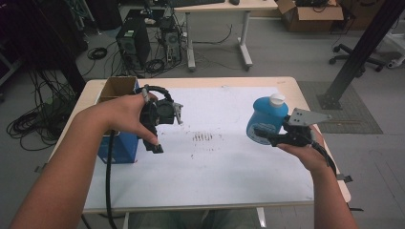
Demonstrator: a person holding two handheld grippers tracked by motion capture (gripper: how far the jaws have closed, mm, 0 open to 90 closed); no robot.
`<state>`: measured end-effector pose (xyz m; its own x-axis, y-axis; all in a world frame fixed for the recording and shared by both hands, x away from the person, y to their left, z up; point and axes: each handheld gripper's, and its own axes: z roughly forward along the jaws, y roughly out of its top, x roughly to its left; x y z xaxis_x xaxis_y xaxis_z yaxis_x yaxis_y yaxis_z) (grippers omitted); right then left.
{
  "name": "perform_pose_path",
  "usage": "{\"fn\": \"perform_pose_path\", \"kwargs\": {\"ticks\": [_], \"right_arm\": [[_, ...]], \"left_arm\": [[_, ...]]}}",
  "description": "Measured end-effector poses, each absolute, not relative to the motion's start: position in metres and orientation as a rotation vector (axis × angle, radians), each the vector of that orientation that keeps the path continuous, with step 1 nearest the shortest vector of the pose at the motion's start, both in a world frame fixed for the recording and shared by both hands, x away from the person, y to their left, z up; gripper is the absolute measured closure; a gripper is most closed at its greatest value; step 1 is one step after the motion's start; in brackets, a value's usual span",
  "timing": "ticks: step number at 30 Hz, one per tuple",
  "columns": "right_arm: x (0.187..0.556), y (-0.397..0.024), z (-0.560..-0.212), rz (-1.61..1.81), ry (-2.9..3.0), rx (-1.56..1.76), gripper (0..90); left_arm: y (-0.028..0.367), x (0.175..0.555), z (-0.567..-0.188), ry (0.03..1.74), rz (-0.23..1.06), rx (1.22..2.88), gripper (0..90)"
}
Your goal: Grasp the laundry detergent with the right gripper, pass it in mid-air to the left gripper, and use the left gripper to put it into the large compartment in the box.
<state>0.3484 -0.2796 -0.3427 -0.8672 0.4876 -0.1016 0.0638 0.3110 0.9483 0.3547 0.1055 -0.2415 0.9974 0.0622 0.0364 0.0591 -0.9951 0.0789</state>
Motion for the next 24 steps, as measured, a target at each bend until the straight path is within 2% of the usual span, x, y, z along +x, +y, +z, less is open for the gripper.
{"fn": "perform_pose_path", "kwargs": {"ticks": [24], "right_arm": [[0.335, -0.254, -0.333, 1.599, 2.381, 0.259, 43.9]], "left_arm": [[0.092, 0.360, -0.231, 0.063, 0.068, 3.083, 5.8]]}}
